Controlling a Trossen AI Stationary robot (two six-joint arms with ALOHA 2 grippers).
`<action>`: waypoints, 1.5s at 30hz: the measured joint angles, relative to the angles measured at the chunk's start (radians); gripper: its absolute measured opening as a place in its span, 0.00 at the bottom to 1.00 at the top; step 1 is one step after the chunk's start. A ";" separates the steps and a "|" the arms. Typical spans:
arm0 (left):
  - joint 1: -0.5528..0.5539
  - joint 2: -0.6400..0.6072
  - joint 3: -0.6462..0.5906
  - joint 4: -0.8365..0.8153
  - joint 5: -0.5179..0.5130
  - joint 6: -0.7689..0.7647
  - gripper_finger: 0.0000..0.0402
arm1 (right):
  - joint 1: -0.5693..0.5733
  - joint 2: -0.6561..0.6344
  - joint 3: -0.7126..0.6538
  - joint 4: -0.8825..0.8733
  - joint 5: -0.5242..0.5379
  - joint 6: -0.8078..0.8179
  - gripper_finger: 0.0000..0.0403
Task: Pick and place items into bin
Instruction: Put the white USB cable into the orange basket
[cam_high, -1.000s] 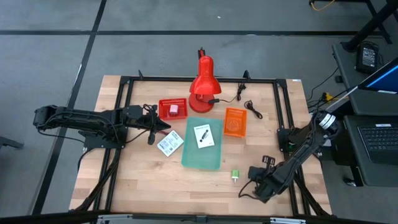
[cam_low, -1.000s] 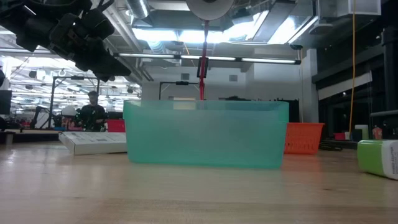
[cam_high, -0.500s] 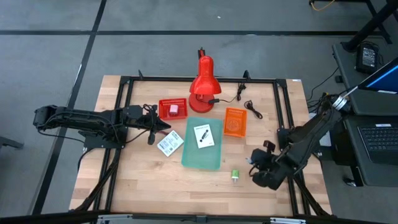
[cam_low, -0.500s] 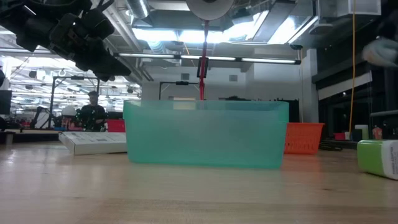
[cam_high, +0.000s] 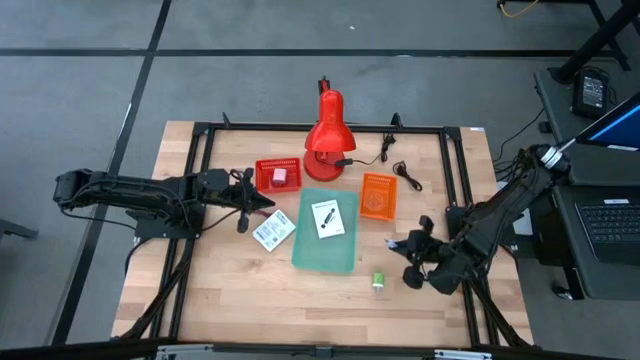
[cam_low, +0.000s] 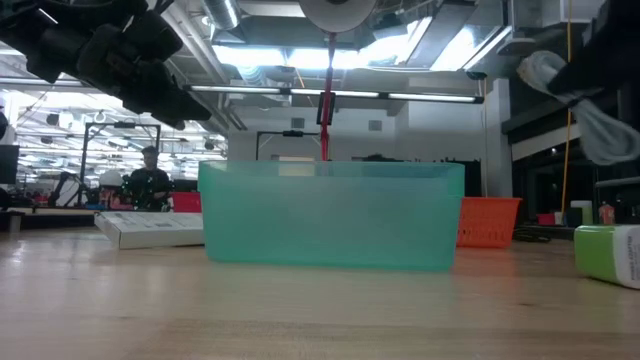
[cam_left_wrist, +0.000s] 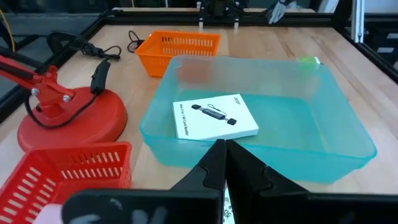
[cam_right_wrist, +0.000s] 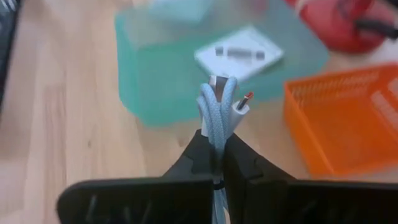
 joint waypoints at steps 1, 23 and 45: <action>0.000 0.000 0.000 0.000 0.000 0.012 0.01 | 0.000 -0.006 -0.022 0.054 0.029 -0.033 0.00; 0.000 0.000 0.000 -0.003 0.001 0.080 0.01 | -0.014 -0.019 -0.262 0.757 0.415 -0.462 0.00; 0.000 0.000 0.000 -0.016 0.001 0.076 0.01 | -0.207 -0.020 -0.262 0.897 0.519 -0.525 0.00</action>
